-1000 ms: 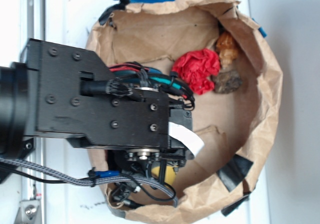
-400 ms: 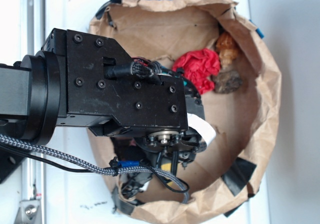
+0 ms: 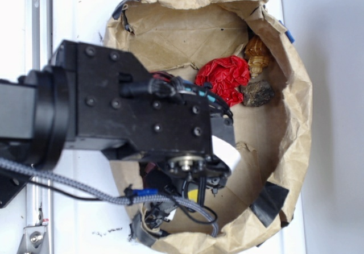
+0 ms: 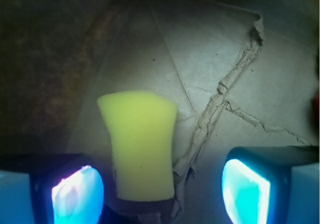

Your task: Grab the green sponge.

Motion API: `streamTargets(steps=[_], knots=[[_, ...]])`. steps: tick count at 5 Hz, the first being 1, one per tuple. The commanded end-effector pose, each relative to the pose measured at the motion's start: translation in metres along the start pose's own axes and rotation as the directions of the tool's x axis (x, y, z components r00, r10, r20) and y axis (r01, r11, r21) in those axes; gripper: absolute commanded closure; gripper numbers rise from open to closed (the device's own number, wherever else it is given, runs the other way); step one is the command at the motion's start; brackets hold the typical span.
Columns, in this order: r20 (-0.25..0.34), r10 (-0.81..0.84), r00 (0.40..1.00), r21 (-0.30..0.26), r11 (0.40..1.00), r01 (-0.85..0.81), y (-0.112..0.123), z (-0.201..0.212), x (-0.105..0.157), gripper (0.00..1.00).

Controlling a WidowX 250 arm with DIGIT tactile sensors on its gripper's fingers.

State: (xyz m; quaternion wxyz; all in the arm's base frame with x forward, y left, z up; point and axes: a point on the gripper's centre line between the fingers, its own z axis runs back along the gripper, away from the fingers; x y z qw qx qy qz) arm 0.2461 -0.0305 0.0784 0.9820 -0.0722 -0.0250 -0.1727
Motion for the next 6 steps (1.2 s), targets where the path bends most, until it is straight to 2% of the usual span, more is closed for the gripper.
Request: streamTargets(steps=[1, 2, 4, 5, 6], knots=[[0.071, 0.001, 0.997, 0.05, 0.999, -0.005, -0.003, -0.014, 0.012, 0.0], [0.045, -0.009, 0.999, 0.024, 1.0, 0.008, 0.0, -0.033, 0.016, 0.0], [-0.029, -0.044, 0.999, 0.023, 0.999, 0.045, -0.008, -0.051, 0.013, 0.0], [-0.034, -0.011, 0.999, 0.027, 1.0, 0.012, -0.005, -0.048, 0.013, 1.0], [-0.017, -0.025, 1.0, 0.011, 1.0, 0.025, -0.005, -0.042, 0.01, 1.0]])
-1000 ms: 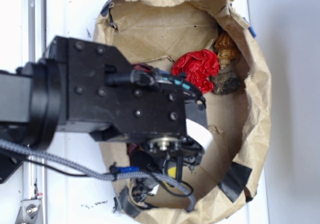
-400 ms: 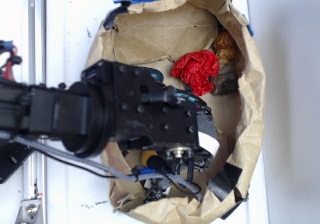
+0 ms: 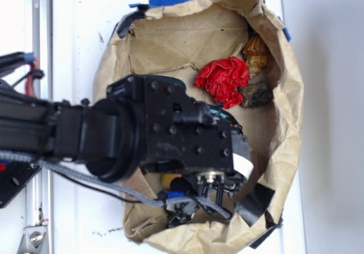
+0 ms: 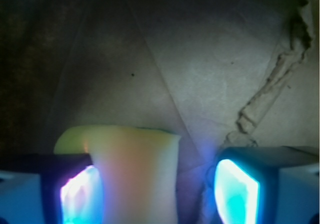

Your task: Grab the green sponge.

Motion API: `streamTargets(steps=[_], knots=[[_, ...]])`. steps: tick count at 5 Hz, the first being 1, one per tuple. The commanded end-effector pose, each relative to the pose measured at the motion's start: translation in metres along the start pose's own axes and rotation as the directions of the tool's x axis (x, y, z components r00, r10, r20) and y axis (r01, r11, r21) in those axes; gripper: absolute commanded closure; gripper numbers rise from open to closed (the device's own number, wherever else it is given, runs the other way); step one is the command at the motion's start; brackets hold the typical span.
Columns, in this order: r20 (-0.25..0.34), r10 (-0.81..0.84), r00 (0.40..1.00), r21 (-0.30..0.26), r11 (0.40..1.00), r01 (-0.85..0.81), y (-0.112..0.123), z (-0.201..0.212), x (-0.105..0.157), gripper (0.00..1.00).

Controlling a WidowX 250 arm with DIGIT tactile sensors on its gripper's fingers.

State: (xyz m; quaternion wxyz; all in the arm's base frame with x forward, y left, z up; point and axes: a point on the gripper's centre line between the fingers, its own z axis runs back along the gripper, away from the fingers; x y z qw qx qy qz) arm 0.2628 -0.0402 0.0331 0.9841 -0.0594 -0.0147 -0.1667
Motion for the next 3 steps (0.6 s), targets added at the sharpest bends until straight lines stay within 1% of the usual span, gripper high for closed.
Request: streamTargets(steps=[1, 3], knots=[[0.014, -0.05, 0.999, 0.001, 0.999, 0.05, -0.0115, 0.0052, -0.0081, 1.0], [0.021, -0.056, 0.998, 0.0, 0.998, 0.056, -0.0132, 0.0081, -0.0097, 1.0]])
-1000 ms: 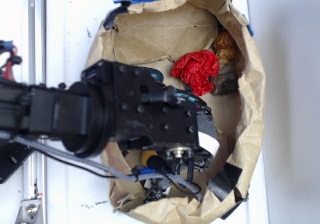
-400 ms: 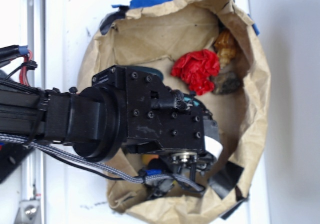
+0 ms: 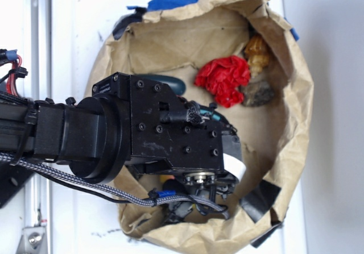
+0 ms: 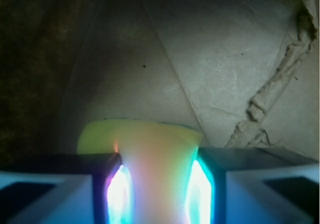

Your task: Grab the green sponge.

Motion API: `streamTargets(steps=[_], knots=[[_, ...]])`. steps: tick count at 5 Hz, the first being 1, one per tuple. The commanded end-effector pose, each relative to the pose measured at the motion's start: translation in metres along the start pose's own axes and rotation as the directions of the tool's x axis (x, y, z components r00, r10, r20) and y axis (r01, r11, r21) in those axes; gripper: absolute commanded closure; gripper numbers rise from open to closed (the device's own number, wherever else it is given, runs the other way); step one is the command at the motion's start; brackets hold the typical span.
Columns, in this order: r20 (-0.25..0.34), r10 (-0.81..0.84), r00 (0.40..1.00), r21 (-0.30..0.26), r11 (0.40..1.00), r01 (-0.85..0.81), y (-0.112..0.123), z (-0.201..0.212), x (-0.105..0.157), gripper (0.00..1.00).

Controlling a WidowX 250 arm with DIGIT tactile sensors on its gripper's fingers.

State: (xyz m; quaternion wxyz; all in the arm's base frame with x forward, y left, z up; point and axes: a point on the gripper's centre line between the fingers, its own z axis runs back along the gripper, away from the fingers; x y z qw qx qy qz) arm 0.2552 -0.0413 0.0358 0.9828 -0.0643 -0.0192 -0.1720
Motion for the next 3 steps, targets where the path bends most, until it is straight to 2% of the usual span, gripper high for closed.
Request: streamTargets(steps=[1, 2, 3], knots=[[0.018, -0.05, 0.999, 0.01, 0.999, 0.05, -0.0097, 0.0083, -0.003, 1.0], [0.018, -0.059, 0.998, 0.0, 0.998, 0.059, -0.0088, 0.0089, -0.0022, 0.0], [0.022, -0.054, 0.998, -0.008, 0.998, 0.054, -0.008, 0.01, -0.0022, 0.0]])
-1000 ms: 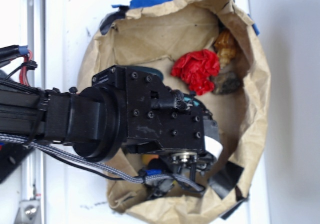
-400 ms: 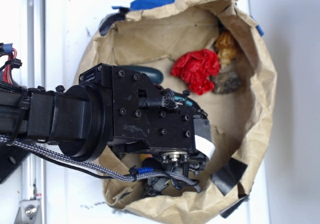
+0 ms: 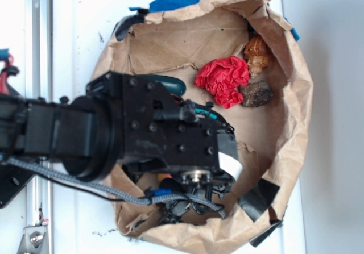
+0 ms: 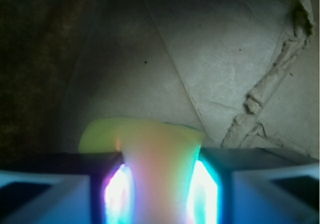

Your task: Grab the green sponge.

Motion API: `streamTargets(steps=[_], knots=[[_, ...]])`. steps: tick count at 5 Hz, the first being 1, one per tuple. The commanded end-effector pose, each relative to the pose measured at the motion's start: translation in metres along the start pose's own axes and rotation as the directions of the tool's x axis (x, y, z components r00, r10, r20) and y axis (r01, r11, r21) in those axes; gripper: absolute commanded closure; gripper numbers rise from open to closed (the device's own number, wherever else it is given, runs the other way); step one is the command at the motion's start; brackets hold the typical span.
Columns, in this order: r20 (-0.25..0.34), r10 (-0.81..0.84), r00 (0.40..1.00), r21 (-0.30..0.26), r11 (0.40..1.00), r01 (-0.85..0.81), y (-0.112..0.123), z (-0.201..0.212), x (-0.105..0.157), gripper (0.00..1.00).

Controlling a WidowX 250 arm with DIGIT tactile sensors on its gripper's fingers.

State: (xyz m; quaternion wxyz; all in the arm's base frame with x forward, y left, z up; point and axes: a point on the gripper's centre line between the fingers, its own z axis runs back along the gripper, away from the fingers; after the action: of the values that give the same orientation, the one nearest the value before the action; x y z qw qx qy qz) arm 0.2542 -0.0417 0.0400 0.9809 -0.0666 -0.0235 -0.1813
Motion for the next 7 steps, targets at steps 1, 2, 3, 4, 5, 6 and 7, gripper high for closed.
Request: streamTargets(steps=[1, 2, 3, 4, 5, 6, 7], knots=[[0.019, -0.037, 0.999, -0.004, 0.999, 0.038, -0.007, 0.007, -0.003, 0.0], [0.024, -0.036, 0.999, -0.013, 0.999, 0.036, -0.006, 0.011, -0.005, 0.0], [0.012, -0.03, 0.999, -0.018, 0.999, 0.03, -0.004, 0.018, -0.006, 0.0], [0.028, -0.046, 0.999, -0.033, 0.998, 0.047, 0.0, 0.038, -0.015, 0.0], [0.052, -0.038, 0.998, -0.065, 0.997, 0.042, 0.001, 0.049, -0.021, 0.0], [0.047, -0.048, 0.998, -0.068, 0.996, 0.051, -0.003, 0.048, -0.021, 0.0], [0.039, -0.083, 0.996, -0.059, 0.995, 0.086, -0.01, 0.042, -0.022, 0.0]])
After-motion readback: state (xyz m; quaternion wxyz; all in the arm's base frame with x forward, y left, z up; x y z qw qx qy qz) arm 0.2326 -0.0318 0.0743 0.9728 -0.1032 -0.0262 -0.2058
